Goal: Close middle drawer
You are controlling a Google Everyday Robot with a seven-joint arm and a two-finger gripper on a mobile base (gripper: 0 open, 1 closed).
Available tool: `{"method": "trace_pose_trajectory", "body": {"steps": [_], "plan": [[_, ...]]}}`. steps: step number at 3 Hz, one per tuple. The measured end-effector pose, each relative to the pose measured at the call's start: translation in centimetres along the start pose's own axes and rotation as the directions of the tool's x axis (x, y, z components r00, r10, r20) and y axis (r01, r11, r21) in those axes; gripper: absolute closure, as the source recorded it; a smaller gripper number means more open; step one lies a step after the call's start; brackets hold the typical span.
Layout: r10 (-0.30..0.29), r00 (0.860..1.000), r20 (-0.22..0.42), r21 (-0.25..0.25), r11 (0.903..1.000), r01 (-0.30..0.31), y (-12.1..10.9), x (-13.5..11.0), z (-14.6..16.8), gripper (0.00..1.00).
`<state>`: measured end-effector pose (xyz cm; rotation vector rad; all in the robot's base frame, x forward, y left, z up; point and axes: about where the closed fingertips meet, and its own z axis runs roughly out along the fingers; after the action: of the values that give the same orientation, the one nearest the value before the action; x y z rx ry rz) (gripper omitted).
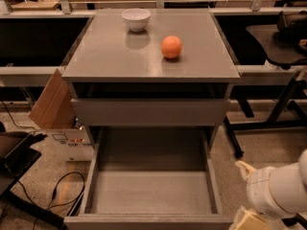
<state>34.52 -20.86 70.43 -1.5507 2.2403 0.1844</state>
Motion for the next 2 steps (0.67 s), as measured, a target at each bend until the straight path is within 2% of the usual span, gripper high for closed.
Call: {"method": "trace_pose_trajectory", "body": {"steps": [1,2], "plan": [[0.025,1.000,-0.005,-0.039,0.9989,-0.026,0.4,0.7,1.9,0.00],[0.012,1.000,-0.002,-0.056,0.9983,-0.012,2.1,0.8,4.5,0.02]]}}
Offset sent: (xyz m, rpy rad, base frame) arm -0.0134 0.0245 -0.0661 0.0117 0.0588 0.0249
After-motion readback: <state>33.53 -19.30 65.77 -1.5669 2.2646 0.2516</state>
